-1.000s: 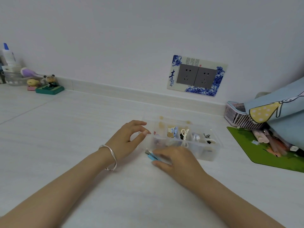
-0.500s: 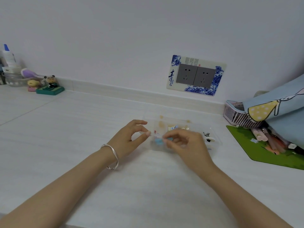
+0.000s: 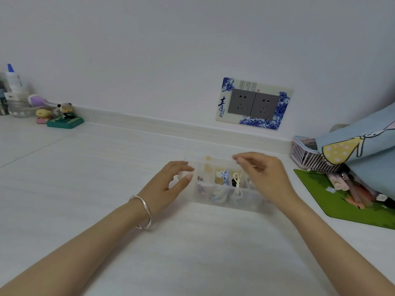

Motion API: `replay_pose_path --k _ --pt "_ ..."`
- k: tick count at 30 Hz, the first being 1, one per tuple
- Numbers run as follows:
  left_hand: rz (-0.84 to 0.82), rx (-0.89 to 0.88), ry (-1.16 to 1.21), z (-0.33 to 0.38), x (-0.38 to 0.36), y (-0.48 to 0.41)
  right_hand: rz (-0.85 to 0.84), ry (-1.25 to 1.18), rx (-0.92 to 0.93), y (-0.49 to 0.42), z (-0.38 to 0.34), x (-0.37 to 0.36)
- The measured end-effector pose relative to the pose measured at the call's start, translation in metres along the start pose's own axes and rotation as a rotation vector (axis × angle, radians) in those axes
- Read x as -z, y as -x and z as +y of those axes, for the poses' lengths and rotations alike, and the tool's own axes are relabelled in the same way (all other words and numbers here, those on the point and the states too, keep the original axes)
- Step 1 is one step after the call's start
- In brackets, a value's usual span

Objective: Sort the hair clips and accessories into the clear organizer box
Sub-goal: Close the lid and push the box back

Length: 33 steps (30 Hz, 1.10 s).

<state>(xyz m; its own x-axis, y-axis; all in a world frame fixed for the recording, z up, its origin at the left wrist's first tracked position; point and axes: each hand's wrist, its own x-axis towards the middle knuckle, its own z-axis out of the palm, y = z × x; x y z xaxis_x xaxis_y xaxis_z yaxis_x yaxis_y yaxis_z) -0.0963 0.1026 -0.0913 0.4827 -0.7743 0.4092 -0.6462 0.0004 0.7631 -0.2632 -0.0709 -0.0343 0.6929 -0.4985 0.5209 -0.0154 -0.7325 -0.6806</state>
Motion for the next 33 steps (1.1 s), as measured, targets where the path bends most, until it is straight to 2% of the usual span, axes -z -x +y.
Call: replay_pose_path --k 3,5,9,12,15,20,22,26,29,33 --pt "0.026 0.099 0.047 0.005 -0.003 -0.007 0.165 0.011 -0.063 -0.001 0.028 0.029" --pt "0.04 0.191 0.102 0.01 -0.007 -0.017 0.225 -0.039 -0.21 -0.001 0.048 0.038" --pt "0.037 0.445 0.202 0.007 -0.011 -0.045 0.094 -0.276 -0.664 0.0 0.073 0.037" --pt "0.023 0.559 0.334 0.003 -0.011 -0.065 0.031 -0.582 -0.789 0.001 0.078 0.033" --pt "0.053 0.513 0.466 -0.002 -0.016 -0.072 0.044 -0.637 -0.747 -0.002 0.085 0.03" --pt "0.094 0.475 0.458 -0.003 -0.02 -0.072 0.129 -0.628 -0.663 -0.006 0.086 0.025" --pt "0.125 0.412 0.437 -0.002 -0.022 -0.072 0.149 -0.619 -0.603 -0.006 0.082 0.026" --pt "0.291 0.271 0.389 0.005 -0.018 -0.073 0.157 -0.524 -0.432 -0.009 0.068 0.033" --pt "0.295 0.187 0.418 0.016 -0.008 -0.071 0.171 -0.498 -0.309 -0.008 0.059 0.042" --pt "0.258 -0.003 0.317 0.032 0.002 -0.058 0.143 -0.373 -0.177 0.003 0.046 0.052"
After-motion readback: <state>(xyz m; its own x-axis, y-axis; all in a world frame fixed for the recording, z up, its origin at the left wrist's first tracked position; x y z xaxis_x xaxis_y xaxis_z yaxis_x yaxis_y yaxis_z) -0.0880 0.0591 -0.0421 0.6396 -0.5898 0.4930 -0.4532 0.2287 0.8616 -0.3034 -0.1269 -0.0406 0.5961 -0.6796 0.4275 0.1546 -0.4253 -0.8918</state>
